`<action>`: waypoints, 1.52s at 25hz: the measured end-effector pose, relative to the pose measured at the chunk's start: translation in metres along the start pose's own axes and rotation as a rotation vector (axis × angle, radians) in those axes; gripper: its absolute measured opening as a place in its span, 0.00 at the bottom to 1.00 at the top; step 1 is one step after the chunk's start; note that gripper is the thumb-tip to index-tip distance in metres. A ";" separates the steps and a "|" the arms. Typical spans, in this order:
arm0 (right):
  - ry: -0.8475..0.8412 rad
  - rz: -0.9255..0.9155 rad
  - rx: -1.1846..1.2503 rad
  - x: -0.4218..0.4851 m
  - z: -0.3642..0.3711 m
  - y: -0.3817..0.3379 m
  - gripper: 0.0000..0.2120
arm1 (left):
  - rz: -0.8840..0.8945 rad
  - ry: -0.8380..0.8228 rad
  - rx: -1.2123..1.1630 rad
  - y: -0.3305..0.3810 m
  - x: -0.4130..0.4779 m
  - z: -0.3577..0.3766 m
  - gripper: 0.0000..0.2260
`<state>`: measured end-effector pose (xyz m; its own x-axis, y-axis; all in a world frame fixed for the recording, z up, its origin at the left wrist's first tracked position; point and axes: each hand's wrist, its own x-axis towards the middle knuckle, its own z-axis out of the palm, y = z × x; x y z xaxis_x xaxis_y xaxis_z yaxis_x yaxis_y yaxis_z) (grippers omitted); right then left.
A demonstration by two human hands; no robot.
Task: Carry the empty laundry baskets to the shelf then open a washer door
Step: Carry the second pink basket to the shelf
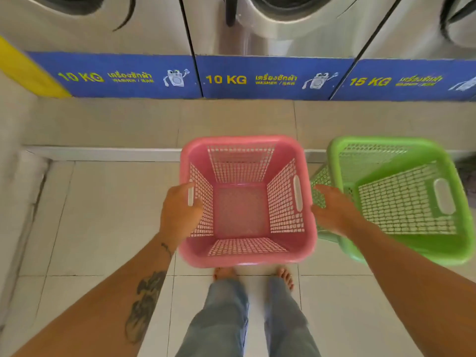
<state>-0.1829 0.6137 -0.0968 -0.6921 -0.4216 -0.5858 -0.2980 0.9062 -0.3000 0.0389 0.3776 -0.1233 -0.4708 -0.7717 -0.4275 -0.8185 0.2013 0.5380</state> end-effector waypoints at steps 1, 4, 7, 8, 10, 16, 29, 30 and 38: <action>-0.014 0.007 0.011 0.021 0.013 0.004 0.32 | -0.007 0.022 0.012 -0.010 0.014 0.015 0.20; -0.023 0.008 0.015 0.067 0.045 0.015 0.30 | -0.089 0.081 0.061 -0.038 0.044 0.052 0.22; -0.002 -0.018 0.070 0.098 0.071 0.027 0.32 | -0.078 0.150 0.140 -0.059 0.057 0.079 0.22; -0.003 -0.011 0.111 0.104 0.078 0.030 0.33 | -0.053 0.179 0.153 -0.065 0.060 0.084 0.21; 0.032 -0.004 0.176 0.110 0.087 0.033 0.33 | -0.031 0.227 0.160 -0.074 0.066 0.088 0.18; 0.147 -0.168 0.109 0.083 0.045 -0.006 0.34 | -0.152 0.385 0.016 -0.065 0.034 0.041 0.16; 0.128 -0.951 -0.235 -0.098 -0.079 -0.133 0.36 | -0.402 0.849 -0.219 -0.038 -0.298 -0.111 0.22; 0.117 -1.020 -0.247 -0.120 -0.076 -0.145 0.36 | -0.431 0.910 -0.235 -0.043 -0.332 -0.114 0.22; 0.063 -1.445 -0.313 -0.335 0.019 -0.212 0.30 | -0.737 1.292 -0.295 -0.121 -0.594 -0.111 0.18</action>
<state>0.1247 0.5622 0.1484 0.2969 -0.9488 0.1076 -0.8582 -0.3145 -0.4057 0.4544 0.7445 0.1461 0.7335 -0.6584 0.1689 -0.5681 -0.4576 0.6840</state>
